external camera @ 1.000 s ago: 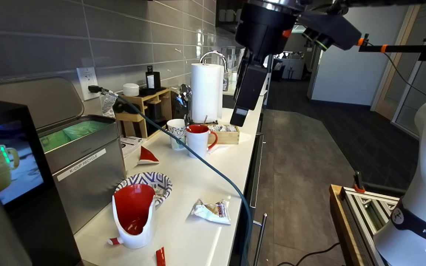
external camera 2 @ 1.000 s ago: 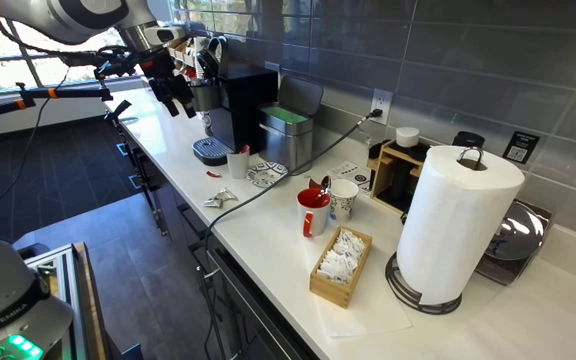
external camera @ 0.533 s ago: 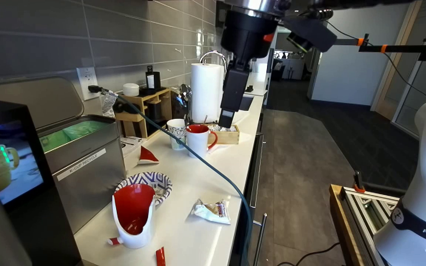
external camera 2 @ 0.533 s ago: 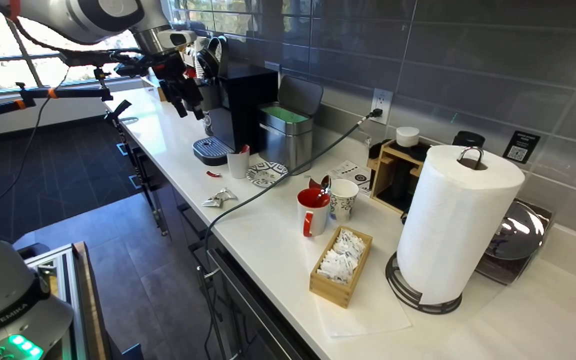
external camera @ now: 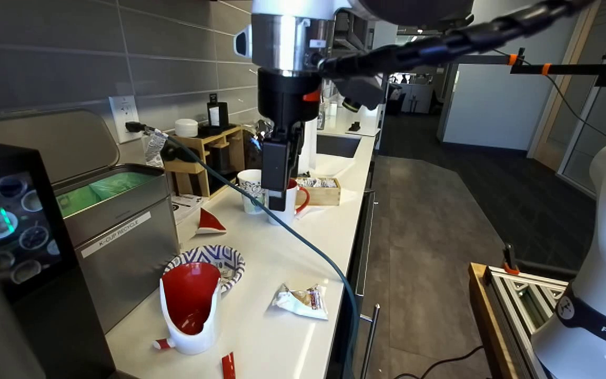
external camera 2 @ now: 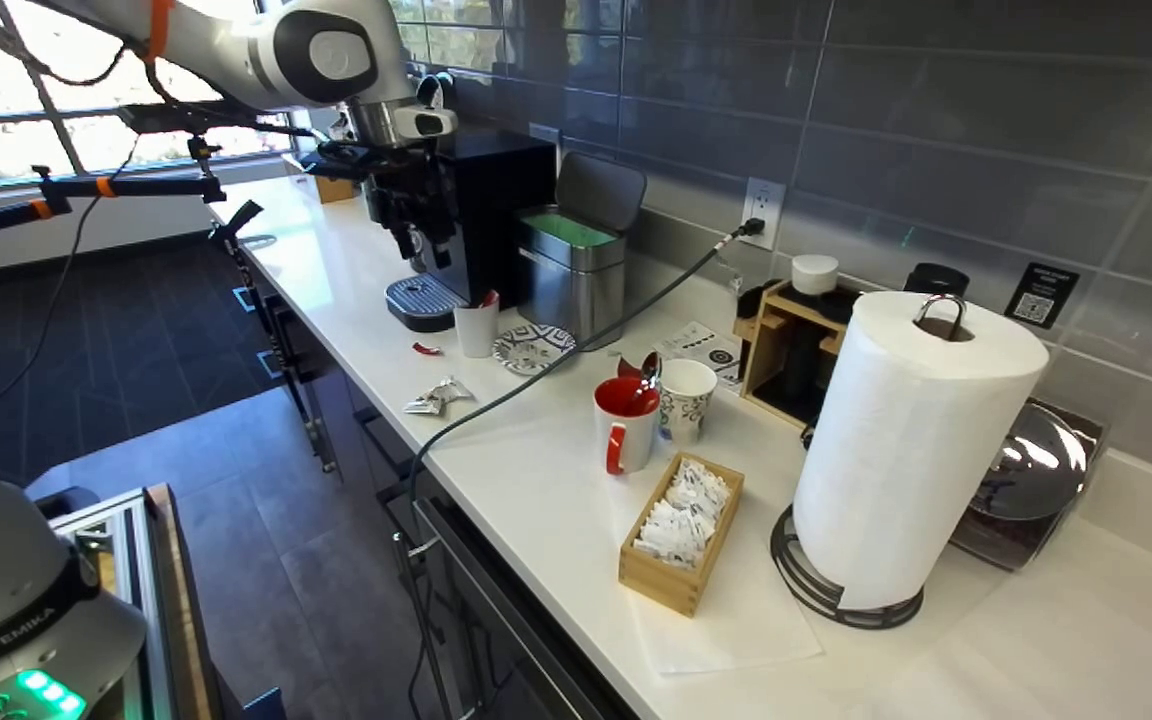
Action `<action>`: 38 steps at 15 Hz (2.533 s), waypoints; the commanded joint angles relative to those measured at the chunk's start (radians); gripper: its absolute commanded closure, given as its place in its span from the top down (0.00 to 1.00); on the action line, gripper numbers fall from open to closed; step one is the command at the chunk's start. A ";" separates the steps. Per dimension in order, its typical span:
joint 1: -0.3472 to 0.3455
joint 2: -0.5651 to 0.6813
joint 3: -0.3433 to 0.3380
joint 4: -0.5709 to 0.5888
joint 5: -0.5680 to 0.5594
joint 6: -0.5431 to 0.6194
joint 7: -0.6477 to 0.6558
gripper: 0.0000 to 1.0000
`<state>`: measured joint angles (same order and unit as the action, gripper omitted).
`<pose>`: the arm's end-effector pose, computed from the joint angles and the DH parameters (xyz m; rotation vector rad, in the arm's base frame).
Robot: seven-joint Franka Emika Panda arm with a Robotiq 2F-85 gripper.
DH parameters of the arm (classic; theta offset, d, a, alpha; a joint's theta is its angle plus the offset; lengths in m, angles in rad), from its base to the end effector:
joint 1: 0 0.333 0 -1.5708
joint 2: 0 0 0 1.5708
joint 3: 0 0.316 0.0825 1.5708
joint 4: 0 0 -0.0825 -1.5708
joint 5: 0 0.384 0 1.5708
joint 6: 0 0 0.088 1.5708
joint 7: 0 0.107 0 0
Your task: Remove the sachets from the bowl and place them in the wooden holder on the right.
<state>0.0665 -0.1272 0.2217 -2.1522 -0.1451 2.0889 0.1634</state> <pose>0.4982 0.1430 0.4604 2.9858 0.2877 0.1399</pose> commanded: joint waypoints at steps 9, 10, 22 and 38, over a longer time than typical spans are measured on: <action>0.023 0.202 -0.043 0.126 -0.061 -0.038 0.085 1.00; 0.022 0.239 -0.054 0.152 -0.037 -0.040 0.048 1.00; -0.007 0.461 -0.117 0.376 0.125 -0.103 -0.290 1.00; -0.020 0.505 -0.108 0.374 0.157 0.068 -0.341 1.00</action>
<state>0.0512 0.3468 0.1137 -1.7776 -0.0223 2.0645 -0.1371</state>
